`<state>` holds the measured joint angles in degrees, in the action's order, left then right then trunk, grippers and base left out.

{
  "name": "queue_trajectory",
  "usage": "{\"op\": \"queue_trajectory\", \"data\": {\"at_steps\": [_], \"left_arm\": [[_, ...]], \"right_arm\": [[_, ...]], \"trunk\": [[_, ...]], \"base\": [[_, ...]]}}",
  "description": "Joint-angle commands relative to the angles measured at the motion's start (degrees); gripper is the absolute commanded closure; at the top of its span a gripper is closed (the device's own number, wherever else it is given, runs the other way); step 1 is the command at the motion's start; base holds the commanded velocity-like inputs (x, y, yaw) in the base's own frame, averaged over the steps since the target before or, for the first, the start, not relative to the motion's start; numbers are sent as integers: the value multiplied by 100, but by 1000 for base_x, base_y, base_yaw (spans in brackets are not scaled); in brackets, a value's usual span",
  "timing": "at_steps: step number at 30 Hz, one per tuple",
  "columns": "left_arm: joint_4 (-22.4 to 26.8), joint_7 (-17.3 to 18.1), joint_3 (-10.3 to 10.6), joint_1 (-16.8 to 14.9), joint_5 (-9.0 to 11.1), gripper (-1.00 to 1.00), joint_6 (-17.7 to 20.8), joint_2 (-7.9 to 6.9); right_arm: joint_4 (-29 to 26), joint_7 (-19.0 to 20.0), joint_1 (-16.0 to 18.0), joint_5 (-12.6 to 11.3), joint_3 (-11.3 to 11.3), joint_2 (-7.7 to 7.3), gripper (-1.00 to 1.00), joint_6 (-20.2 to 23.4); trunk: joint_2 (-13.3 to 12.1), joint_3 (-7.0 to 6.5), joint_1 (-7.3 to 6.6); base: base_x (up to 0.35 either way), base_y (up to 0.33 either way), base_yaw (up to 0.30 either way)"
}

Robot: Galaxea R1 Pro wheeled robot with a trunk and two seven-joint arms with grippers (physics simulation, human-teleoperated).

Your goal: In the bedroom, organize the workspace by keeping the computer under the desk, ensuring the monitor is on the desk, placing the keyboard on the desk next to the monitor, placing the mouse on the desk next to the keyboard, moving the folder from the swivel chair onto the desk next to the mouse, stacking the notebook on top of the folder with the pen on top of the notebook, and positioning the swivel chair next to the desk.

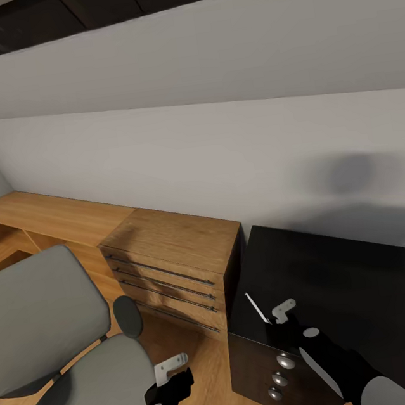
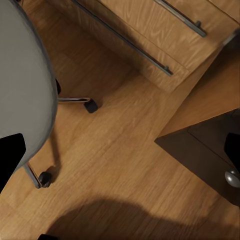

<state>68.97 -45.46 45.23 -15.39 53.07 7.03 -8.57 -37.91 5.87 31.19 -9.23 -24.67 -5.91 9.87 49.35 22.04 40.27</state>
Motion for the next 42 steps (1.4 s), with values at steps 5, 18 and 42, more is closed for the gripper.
{"op": "queue_trajectory", "data": {"at_steps": [5,18,42], "left_arm": [[11,-42,52,-8,9,-100,24,-7],[186,-99,347,-8,1,-100,26,4],[206,-130,426,-8,1,-100,26,5]], "right_arm": [[102,-4,1,-88,-10,-29,100,60],[-1721,-22,-37,-442,684,-382,100,1271],[-2821,-34,-140,-1183,2061,-482,100,2804]], "trunk": [[-196,-82,-108],[-717,-315,-394],[-1680,-746,-921]], "base": [[0,0,0],[0,0,0],[-175,0,0]]}}
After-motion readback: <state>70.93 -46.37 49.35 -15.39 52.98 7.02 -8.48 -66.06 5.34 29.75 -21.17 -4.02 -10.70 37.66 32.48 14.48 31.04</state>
